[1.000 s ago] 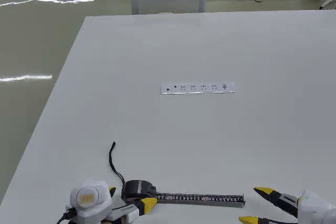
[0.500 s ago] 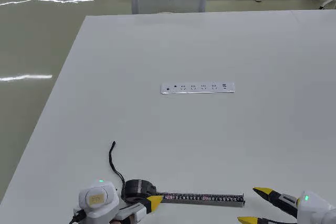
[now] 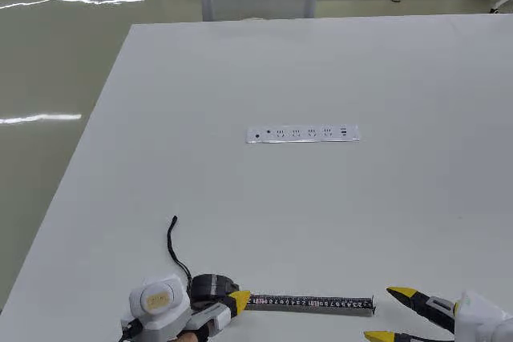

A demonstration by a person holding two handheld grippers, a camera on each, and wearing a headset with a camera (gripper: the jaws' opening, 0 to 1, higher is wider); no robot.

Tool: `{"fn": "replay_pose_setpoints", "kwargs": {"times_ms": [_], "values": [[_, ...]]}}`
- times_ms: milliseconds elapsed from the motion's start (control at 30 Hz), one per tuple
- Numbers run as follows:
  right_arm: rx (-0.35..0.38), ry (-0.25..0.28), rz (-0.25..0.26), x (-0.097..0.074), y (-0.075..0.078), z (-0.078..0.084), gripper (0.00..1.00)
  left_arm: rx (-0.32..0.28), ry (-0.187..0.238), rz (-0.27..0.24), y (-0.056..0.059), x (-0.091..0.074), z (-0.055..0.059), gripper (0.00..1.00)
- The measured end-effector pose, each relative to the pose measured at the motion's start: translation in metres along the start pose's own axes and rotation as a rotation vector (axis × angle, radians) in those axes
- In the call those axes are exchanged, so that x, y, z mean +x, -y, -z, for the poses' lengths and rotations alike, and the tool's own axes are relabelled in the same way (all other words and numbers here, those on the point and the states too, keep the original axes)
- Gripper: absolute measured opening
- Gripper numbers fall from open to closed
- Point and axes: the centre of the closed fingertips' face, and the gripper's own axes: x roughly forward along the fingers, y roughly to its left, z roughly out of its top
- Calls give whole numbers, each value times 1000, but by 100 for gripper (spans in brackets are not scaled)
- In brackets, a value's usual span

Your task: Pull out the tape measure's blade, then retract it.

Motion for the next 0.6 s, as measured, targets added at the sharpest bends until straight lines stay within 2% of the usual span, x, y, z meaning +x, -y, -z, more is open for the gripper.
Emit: {"fn": "replay_pose_setpoints", "kwargs": {"times_ms": [167,300,400,467,567,600], "values": [[-1,-1,-3,0,2,0,58,-29,-2,-14,0,2,3,88],[-2,-2,-3,1,4,0,58,-18,0,-34,-1,3,3,87],[-4,-6,-8,2,6,2,57,-47,-3,-30,0,4,4,85],[-8,-8,-11,3,6,2,57,10,-3,-50,-1,5,2,84],[-7,-8,-18,4,5,1,56,-43,-9,-39,1,7,5,83],[-9,-9,-20,5,6,2,55,-33,-5,-49,-1,6,4,82]]}}
